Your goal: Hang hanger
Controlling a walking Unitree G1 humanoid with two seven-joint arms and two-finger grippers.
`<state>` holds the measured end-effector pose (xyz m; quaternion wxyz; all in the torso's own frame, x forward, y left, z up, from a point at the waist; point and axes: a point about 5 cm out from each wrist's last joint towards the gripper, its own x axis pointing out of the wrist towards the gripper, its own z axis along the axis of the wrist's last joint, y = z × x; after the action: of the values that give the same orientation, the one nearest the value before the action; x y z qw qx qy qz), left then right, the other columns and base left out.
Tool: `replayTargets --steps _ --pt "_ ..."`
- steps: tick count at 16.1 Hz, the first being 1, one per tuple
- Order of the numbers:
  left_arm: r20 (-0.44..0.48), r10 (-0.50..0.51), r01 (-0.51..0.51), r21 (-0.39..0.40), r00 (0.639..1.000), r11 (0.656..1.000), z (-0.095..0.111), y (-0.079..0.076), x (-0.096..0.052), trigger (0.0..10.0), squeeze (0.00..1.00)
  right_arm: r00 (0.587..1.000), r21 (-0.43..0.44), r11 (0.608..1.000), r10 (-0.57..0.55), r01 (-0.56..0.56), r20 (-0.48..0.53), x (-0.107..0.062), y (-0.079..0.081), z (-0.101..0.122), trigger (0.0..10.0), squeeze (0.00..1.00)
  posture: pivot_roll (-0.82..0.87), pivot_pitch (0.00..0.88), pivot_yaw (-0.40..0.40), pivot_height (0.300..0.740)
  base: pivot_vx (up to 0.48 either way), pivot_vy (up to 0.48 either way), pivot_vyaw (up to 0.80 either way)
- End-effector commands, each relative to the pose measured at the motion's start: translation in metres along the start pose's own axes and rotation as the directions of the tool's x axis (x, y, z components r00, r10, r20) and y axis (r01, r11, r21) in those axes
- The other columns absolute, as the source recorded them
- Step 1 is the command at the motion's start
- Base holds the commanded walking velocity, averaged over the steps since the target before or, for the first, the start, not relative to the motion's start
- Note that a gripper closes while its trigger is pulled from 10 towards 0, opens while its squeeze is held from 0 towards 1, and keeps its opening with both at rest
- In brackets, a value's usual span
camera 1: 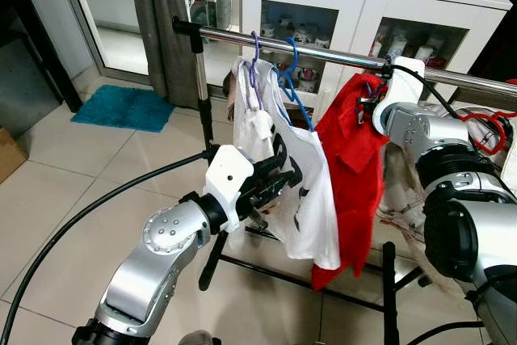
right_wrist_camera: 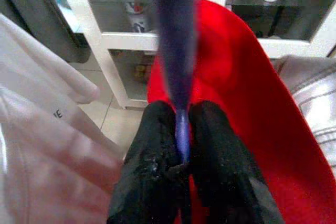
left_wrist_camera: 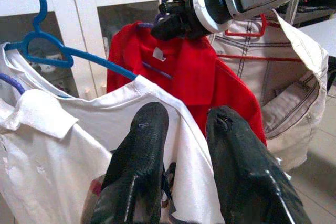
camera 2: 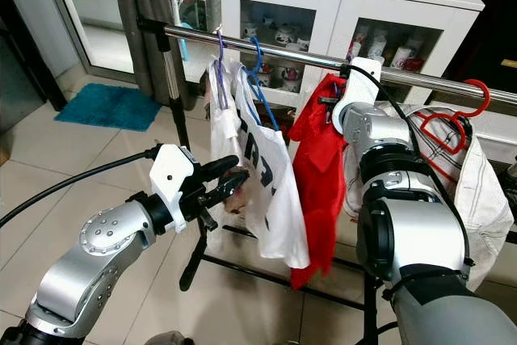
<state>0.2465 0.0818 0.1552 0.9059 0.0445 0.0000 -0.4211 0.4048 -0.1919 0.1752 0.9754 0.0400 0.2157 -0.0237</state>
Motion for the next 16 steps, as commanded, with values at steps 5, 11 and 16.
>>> replayTargets --steps 5,11,16 --pt "0.024 0.005 -0.005 0.016 1.0 1.0 0.006 0.002 0.002 10.0 0.0 0.997 -0.039 0.998 0.043 -0.04 0.071 -0.002 0.0 0.013 0.0 0.0 0.09 0.0 -0.044 0.74 0.0 0.0 0.0" --pt "0.028 0.011 -0.012 0.029 1.0 1.0 0.005 0.003 0.005 10.0 0.0 0.99 -0.027 0.994 0.109 -0.107 0.09 -0.005 -0.008 0.016 0.0 0.0 0.08 0.0 -0.047 0.74 0.0 0.0 0.0" --pt "0.008 0.089 -0.089 0.022 0.996 0.996 0.002 0.009 0.01 10.0 0.0 0.967 -0.08 0.985 0.164 -0.151 0.197 -0.02 -0.014 0.037 0.0 0.0 0.08 0.0 -0.048 0.74 0.0 0.0 0.0"
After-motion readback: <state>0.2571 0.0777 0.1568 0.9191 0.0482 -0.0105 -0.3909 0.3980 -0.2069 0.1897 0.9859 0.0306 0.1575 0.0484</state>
